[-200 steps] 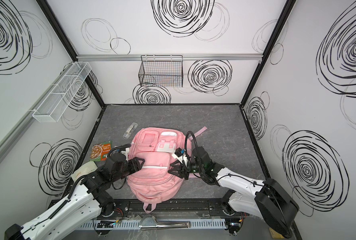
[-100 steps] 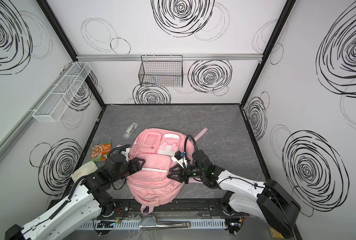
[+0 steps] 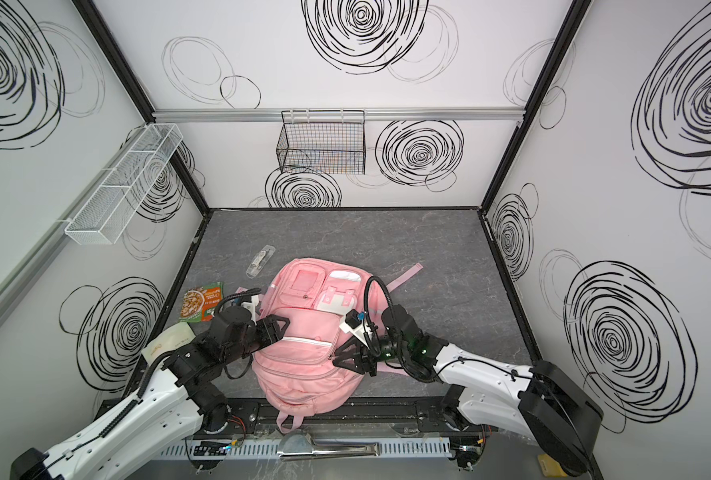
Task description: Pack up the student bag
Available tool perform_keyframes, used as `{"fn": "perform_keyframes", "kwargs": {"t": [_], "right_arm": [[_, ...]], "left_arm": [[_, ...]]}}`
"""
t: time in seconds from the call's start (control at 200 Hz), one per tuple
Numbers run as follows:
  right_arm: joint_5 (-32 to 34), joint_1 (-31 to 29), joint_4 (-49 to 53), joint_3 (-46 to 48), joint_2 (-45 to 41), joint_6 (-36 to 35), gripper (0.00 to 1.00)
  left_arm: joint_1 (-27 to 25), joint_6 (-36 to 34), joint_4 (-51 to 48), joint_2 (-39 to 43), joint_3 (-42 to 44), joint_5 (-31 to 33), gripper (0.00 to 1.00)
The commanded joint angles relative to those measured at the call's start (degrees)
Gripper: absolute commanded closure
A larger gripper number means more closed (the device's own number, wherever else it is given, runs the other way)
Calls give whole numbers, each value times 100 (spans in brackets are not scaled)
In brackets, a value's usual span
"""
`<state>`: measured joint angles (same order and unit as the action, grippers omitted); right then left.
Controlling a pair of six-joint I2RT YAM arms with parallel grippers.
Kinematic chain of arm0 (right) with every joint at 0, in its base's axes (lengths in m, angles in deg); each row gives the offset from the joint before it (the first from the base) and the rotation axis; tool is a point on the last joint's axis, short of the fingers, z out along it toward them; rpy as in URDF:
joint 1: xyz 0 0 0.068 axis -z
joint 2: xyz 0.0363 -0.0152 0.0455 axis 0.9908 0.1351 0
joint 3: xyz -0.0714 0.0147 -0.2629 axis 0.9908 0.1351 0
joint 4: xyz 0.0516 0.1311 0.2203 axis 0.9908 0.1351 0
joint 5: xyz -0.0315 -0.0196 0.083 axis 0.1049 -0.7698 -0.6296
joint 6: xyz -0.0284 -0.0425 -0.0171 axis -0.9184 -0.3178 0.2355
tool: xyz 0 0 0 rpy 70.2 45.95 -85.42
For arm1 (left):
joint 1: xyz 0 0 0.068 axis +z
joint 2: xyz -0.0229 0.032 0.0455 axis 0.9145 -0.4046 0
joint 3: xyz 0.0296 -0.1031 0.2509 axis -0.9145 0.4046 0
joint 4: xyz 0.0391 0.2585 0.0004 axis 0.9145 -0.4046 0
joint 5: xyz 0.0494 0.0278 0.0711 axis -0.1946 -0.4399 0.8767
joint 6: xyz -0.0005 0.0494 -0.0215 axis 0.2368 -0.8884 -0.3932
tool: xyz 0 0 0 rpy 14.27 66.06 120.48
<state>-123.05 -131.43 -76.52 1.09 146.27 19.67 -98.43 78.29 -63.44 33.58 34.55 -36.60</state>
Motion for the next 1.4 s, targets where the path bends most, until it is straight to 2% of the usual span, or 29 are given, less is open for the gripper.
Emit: {"fn": "perform_keyframes", "kwargs": {"t": [0.0, 0.11, 0.225, 0.3, 0.465, 0.575, 0.705, 0.815, 0.87, 0.905, 1.006, 1.146, 1.241, 1.396], "right_arm": [[-116, -43, -30, 79, -30, -50, 74], [-142, -41, -131, 68, 40, -13, 79], [-104, -55, -166, 19, 121, 21, 71], [-44, -91, -190, -5, 171, 40, 60], [172, -243, -171, -60, 268, -3, 59], [464, -378, 31, -164, 360, -106, 63], [1112, -469, 419, -296, 371, -226, 76], [1719, -444, 674, -359, 233, -234, 92], [1928, -386, 782, -389, 122, -236, 96], [2060, -320, 822, -403, 42, -208, 100], [2274, 26, 1008, -469, -225, -65, 100], [2239, 880, 1274, -497, -673, 278, 100], [1821, 1525, 1128, -357, -981, 536, 100], [527, 2331, 891, -298, -1052, 791, 100]], "left_arm": [[55, 69, -219, -32, 150, 64, 35], [73, 62, -210, -32, 156, 90, 35], [87, 64, -192, -30, 150, 90, 35], [97, 66, -194, -28, 146, 91, 35], [109, 71, -201, -1, 155, 97, 35], [118, 99, -215, 44, 151, 131, 35], [142, 98, -201, 74, 122, 166, 35], [174, 47, -117, 40, 42, 181, 35], [194, -11, -51, -21, -22, 198, 35], [214, -54, -3, -77, -89, 213, 35], [252, -245, 186, -354, -333, 258, 35], [264, -657, 477, -845, -827, 283, 35], [265, -888, 698, -1152, -1083, 276, 35], [213, -896, 1150, -1557, -1152, 68, 35]]}}
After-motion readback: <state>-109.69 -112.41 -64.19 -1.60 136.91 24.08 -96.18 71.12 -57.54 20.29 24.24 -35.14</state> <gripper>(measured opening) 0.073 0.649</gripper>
